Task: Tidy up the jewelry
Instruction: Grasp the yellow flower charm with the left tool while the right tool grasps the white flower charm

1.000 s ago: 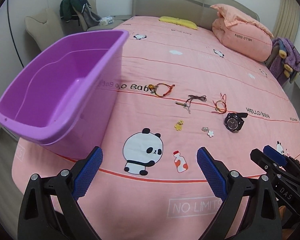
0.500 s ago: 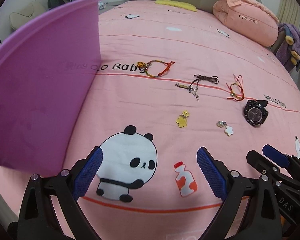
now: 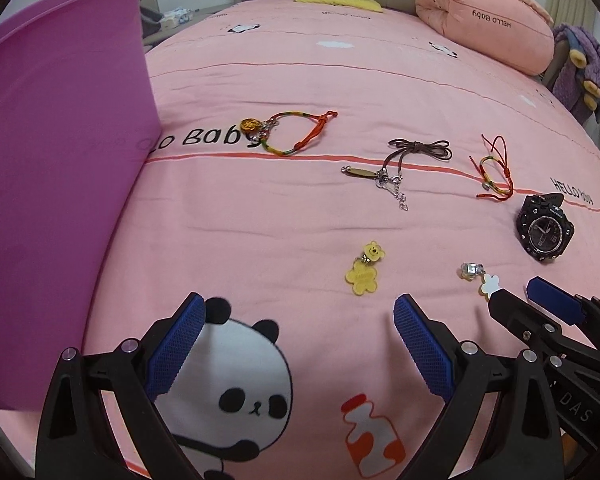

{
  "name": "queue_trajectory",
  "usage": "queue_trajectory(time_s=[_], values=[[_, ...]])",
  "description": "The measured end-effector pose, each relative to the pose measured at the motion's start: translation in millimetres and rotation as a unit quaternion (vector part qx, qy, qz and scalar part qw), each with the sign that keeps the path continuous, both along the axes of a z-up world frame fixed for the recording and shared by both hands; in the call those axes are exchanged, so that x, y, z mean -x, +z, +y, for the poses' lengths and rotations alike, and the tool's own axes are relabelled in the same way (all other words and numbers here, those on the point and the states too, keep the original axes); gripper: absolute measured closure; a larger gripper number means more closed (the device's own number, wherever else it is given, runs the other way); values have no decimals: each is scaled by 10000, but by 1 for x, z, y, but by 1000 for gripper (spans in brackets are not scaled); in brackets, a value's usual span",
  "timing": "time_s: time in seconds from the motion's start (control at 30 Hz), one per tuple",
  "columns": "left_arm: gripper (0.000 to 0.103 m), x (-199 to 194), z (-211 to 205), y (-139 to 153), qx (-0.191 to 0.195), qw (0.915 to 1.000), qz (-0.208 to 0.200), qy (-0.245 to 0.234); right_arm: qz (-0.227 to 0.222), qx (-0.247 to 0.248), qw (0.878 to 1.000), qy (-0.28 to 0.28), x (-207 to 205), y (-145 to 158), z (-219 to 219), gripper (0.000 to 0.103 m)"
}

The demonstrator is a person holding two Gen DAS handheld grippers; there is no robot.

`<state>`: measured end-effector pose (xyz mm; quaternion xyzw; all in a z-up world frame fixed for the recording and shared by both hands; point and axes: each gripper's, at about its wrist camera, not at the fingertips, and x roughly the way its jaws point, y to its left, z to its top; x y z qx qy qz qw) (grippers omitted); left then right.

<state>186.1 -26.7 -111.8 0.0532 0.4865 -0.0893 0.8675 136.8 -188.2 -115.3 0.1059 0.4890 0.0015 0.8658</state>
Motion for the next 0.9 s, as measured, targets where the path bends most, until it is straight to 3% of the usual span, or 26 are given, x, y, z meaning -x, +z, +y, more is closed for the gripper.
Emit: queue_trajectory(time_s=[0.4,0.67,0.77,0.9], values=[[10,-13,-10,-16,-97,9999,37,-53,26,306,9995,106,-11,-11,3,49],[9,-18,-9,-23,40,10000,55,10,-39,460,9989,111,-13,-16,6,52],[13,-16,-11,-23,8,10000,24,10,-44,538,9984,149,-11,-17,9,55],[28,-7,-15,-22,-2,10000,-56,-16,-49,682,9974,215,-10,-19,13,60]])
